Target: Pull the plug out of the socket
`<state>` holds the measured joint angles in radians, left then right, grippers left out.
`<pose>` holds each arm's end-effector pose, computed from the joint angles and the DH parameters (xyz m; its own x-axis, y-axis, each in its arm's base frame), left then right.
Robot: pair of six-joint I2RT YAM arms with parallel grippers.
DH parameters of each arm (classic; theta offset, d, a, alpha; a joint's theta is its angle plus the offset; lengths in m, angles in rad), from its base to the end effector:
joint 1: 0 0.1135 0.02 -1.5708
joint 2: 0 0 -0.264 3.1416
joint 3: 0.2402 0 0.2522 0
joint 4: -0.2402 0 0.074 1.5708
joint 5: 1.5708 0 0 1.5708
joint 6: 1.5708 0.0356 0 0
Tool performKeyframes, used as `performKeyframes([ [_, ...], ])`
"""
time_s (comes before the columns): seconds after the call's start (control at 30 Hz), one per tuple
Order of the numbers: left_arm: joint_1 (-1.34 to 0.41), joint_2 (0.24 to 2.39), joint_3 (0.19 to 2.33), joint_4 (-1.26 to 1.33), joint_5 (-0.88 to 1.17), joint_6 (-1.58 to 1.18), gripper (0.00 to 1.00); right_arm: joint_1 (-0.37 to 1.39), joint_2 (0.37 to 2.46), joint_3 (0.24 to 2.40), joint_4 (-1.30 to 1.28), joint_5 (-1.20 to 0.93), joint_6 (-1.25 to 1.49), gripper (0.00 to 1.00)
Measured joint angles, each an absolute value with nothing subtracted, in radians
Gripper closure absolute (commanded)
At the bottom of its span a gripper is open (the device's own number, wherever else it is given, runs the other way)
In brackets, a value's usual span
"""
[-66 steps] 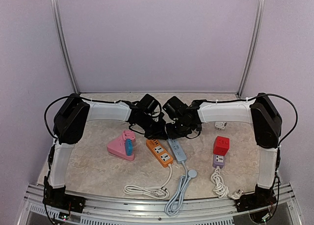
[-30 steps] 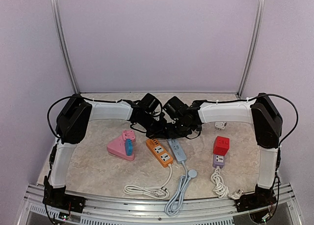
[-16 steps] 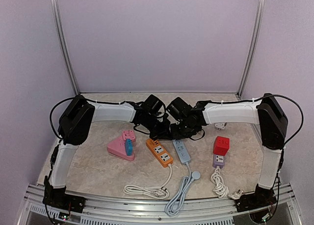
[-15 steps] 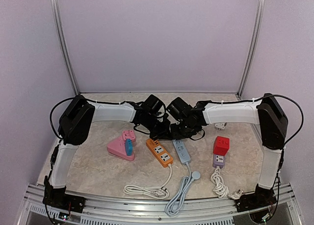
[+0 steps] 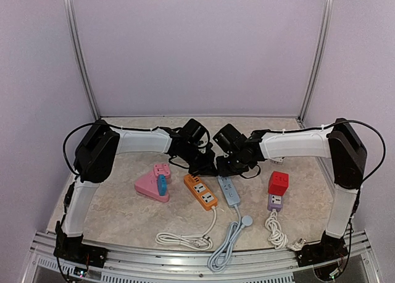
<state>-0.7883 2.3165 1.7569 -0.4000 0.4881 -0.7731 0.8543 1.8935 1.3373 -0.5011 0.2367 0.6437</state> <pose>0.3400 -0.3657 0.1419 -0.9832 0.1141 -0.1425 0.1809 0.7147 -0.6756 0.2669 0.2937 0.1909 -0.8521 -0.0901 -0.5155 -0.1825 0.9744 0.1314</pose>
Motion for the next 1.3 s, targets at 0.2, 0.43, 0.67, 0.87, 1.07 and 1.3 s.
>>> performKeyframes([
  [0.2, -0.794, 2.306, 1.757, -0.427, 0.469, -0.757, 1.0, 0.853, 1.877, 1.304, -0.459, 0.204, 0.666, 1.0],
  [0.43, -0.797, 2.305, 1.758, -0.43, 0.465, -0.757, 1.0, 0.852, 1.877, 1.301, -0.452, 0.197, 0.68, 1.0],
  [0.67, -0.8, 2.312, 1.774, -0.446, 0.467, -0.759, 1.0, 0.852, 1.877, 1.299, -0.447, 0.187, 0.689, 1.0],
  [0.87, -0.8, 2.331, 1.813, -0.487, 0.472, -0.78, 1.0, 0.85, 1.874, 1.296, -0.446, 0.187, 0.696, 1.0],
  [1.07, -0.799, 2.355, 1.86, -0.534, 0.478, -0.809, 1.0, 0.848, 1.866, 1.282, -0.432, 0.184, 0.695, 1.0],
  [1.3, -0.799, 2.372, 1.886, -0.551, 0.49, -0.819, 1.0, 0.847, 1.851, 1.264, -0.424, 0.189, 0.693, 1.0],
])
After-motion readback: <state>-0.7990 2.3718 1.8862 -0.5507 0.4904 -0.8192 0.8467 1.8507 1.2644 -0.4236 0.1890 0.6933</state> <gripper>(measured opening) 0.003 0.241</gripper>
